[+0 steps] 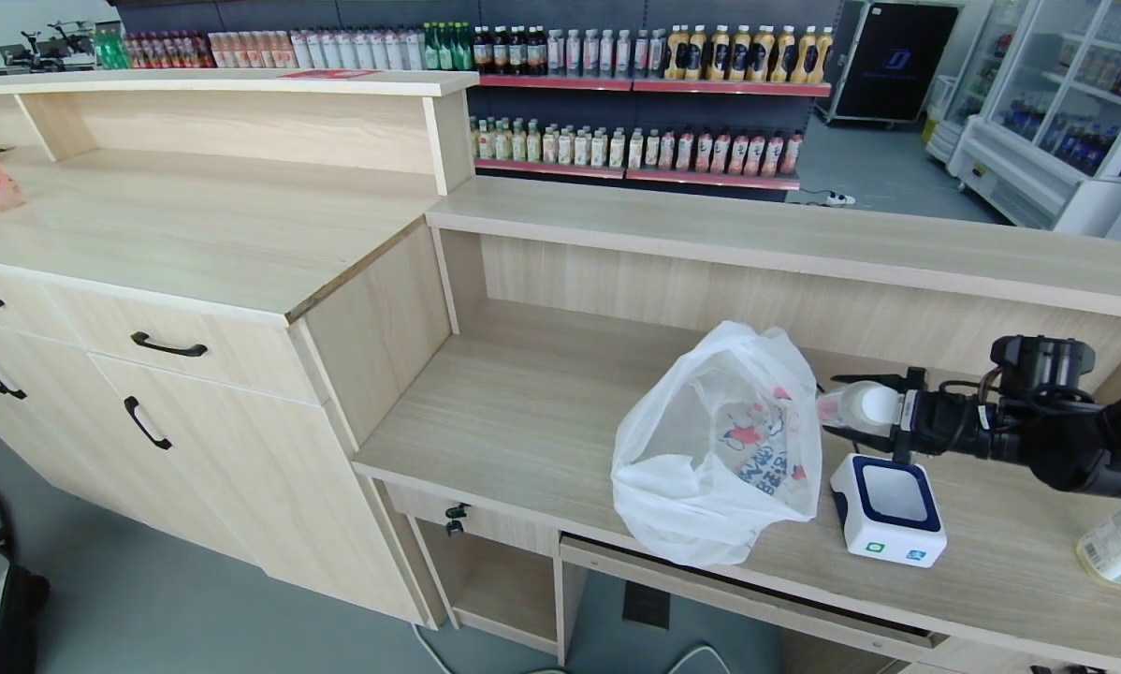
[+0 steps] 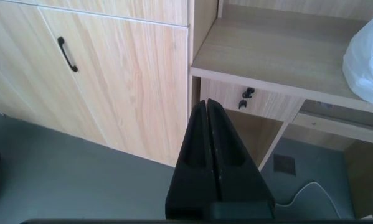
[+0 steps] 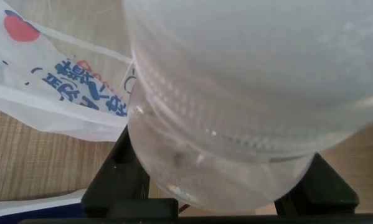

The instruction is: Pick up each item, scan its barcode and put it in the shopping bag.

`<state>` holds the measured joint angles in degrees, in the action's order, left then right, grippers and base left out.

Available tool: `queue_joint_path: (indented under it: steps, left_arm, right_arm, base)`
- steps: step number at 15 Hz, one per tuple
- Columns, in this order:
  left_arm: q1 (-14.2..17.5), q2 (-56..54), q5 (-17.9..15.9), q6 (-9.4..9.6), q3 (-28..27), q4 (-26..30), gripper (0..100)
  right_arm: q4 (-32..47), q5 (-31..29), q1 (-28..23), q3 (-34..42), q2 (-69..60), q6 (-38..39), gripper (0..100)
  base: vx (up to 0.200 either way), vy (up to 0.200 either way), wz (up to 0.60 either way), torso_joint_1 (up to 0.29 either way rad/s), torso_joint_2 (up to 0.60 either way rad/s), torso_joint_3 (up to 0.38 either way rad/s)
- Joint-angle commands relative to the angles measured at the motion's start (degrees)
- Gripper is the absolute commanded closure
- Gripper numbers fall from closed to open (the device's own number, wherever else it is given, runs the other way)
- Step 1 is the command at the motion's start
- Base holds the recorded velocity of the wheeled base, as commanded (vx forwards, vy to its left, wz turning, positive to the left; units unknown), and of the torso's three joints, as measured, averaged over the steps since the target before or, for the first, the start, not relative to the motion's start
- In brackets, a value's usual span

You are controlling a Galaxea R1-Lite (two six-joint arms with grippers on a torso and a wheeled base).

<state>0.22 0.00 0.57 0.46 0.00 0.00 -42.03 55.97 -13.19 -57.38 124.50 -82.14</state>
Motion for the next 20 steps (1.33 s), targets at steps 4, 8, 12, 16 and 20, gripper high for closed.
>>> queue_joint_path:
  steps: [4, 8, 12, 16, 20]
  left_arm:
    - [0.04, 0.0, 0.04, 0.06, 0.0, 0.0, 100]
    - [0.04, 0.0, 0.04, -0.02, 0.0, 0.0, 100]
    - [0.04, 0.0, 0.04, 0.06, 0.0, 0.0, 100]
    - [0.04, 0.0, 0.04, -0.02, 0.0, 0.0, 100]
    - [0.04, 0.0, 0.04, -0.02, 0.0, 0.0, 100]
  right_arm:
    - [0.37, -2.27, -0.87, 2.63, -1.81, -1.36, 100]
    - [0.37, -2.35, -0.96, 4.38, -2.51, -2.06, 100]
    - [0.37, -2.44, -1.84, 4.56, -2.69, -3.2, 100]
    - [1.16, -2.44, -2.54, 4.91, -2.86, -3.73, 100]
    - [3.27, -2.44, -2.54, 5.0, -3.3, -5.49, 100]
  base:
    - [0.0, 0.0, 0.0, 0.0, 0.0, 0.0]
    - [0.0, 0.0, 0.0, 0.0, 0.0, 0.0]
    - [0.0, 0.0, 0.0, 0.0, 0.0, 0.0]
    - [0.0, 0.0, 0.0, 0.0, 0.0, 0.0]
    - [0.0, 0.0, 0.0, 0.0, 0.0, 0.0]
